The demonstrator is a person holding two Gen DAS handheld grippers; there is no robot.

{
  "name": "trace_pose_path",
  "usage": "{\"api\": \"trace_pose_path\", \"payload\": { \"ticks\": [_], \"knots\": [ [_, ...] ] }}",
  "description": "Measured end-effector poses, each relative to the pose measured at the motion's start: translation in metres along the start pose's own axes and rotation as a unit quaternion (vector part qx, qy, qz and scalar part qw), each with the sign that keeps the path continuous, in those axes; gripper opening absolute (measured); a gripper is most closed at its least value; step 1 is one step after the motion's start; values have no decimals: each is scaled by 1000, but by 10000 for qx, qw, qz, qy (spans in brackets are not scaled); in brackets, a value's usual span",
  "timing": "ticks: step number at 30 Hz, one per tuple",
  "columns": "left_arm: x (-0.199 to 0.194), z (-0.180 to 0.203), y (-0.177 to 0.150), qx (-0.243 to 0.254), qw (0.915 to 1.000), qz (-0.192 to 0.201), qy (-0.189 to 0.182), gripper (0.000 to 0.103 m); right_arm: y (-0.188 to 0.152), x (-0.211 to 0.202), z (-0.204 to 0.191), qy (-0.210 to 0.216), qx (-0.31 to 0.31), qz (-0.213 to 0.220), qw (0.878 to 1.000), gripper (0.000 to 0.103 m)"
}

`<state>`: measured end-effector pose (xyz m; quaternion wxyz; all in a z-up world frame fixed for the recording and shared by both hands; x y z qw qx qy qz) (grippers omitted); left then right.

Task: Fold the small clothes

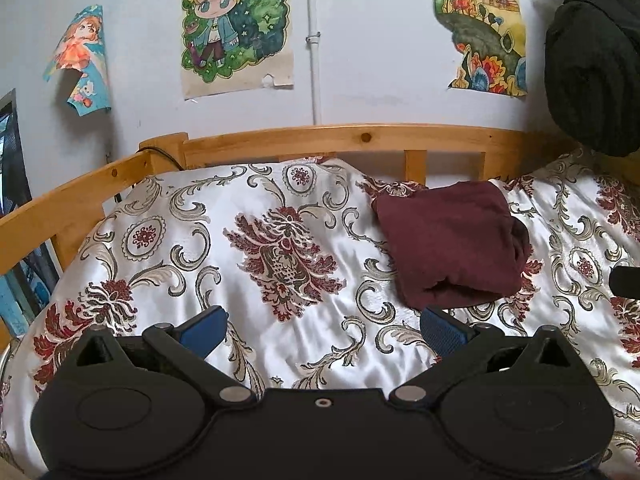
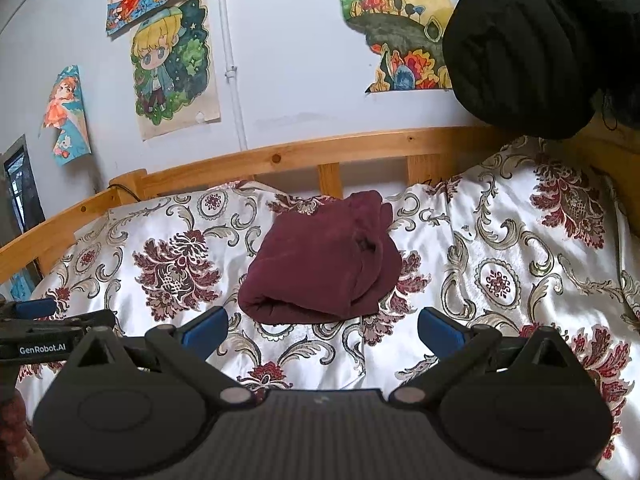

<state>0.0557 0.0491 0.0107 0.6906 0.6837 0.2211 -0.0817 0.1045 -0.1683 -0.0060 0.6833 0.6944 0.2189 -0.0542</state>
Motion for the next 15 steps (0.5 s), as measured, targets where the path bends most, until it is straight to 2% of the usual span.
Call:
{"api": "trace_pose_path", "payload": {
  "ticks": [7,15],
  "knots": [
    [2,2,-2,50,10000,-41,-40,102,-4,5,2,-27,35,-153,9999,103],
    [4,1,-3,49,9999,-101,-42,102,-19,20,10,-177,316,-600,9975,103]
  ]
}}
Point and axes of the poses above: each gripper's, at about its wrist camera, not at the fingertips, and x roughly the way its jaws point, z to its right, y to its top, the point moved 6 cm from there along x, roughly the way its jaws point, and after that the axes turned 6 degrees about -y, right-handed, at the moved point
